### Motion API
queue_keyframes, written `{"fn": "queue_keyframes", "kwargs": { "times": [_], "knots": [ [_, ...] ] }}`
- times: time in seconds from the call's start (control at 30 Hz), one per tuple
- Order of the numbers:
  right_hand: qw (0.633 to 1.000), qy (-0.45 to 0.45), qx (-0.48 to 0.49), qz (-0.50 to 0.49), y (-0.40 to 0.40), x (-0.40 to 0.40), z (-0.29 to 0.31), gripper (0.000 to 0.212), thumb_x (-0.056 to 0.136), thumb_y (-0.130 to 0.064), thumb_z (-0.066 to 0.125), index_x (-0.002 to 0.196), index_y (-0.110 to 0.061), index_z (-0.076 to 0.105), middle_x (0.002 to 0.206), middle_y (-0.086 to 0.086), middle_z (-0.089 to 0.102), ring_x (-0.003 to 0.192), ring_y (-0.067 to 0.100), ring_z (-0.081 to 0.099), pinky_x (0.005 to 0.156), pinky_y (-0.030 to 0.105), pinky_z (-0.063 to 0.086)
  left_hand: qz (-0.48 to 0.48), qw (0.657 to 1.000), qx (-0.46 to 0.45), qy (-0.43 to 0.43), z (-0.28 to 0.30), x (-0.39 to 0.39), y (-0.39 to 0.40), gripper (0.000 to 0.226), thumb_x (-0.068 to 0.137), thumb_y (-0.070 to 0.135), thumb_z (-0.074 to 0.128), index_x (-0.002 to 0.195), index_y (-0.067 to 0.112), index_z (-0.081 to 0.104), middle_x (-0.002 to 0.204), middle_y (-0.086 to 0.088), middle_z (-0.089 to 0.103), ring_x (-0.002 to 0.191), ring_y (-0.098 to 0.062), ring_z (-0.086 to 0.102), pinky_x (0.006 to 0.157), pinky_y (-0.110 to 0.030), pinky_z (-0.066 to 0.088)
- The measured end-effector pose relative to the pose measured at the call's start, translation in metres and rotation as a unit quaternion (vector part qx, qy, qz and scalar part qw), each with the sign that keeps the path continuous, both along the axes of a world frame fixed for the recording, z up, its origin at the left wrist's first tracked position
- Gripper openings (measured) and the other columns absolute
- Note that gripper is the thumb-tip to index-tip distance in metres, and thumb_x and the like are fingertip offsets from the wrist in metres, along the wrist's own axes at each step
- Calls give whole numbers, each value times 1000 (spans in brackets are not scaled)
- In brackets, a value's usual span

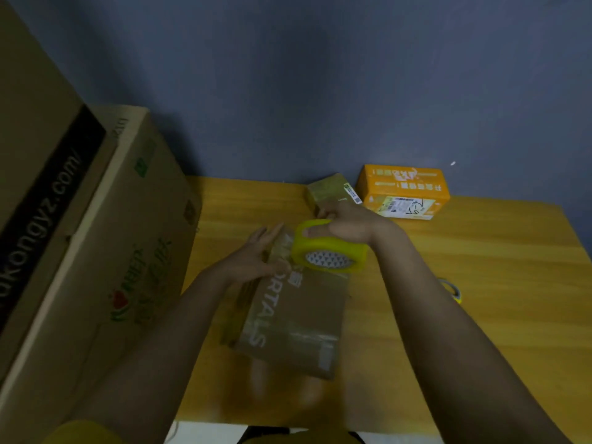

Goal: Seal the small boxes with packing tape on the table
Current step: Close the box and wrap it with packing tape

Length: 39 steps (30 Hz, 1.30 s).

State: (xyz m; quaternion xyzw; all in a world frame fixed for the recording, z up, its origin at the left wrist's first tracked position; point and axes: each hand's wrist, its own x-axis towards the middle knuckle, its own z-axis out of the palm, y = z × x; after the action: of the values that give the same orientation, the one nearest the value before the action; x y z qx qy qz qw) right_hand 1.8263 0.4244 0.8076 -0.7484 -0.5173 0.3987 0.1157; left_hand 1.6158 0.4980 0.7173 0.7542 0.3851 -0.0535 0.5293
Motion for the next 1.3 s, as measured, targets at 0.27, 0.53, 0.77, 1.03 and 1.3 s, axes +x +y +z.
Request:
{"fn": "queue_keyframes", "kwargs": {
  "times": [0.27,0.53,0.77,1.03,1.3],
  "knots": [
    [995,53,53,-61,14,-45,-32,76,67,-72,69,120,-18,60,113,-5,59,113,17,52,85,28,40,66,995,-5,-79,-39,-30,-6,105,69,21,86,149,27,19,151,9,18,134,-8,29,91,-17,42],
    [986,80,91,-119,-2,-48,-44,68,60,-74,71,62,-12,43,62,10,36,57,22,43,58,37,31,86,995,-54,-15,-46,-33,2,120,48,52,91,139,55,13,153,8,18,138,-25,29,102,-49,43],
    [953,-269,-113,-81,-74,11,-46,71,69,-85,52,79,-15,61,95,6,60,87,26,55,70,32,42,64,996,-48,47,-43,-13,-4,106,69,30,86,142,54,13,149,-3,19,125,-37,39,90,-46,51],
    [969,-114,-186,-114,-84,26,-104,90,58,-87,59,95,-5,64,96,11,63,95,29,61,72,36,45,21,996,-21,88,-30,-2,-17,105,88,23,69,150,39,-14,158,1,-14,145,-36,5,97,-39,40],
    [986,-6,-123,-112,-93,35,-114,103,65,-82,57,135,-6,52,141,12,50,124,29,51,98,42,43,-29,963,149,223,-30,30,-63,74,99,50,31,151,25,-17,152,1,-38,144,-33,-23,115,-60,5]
  ]
}}
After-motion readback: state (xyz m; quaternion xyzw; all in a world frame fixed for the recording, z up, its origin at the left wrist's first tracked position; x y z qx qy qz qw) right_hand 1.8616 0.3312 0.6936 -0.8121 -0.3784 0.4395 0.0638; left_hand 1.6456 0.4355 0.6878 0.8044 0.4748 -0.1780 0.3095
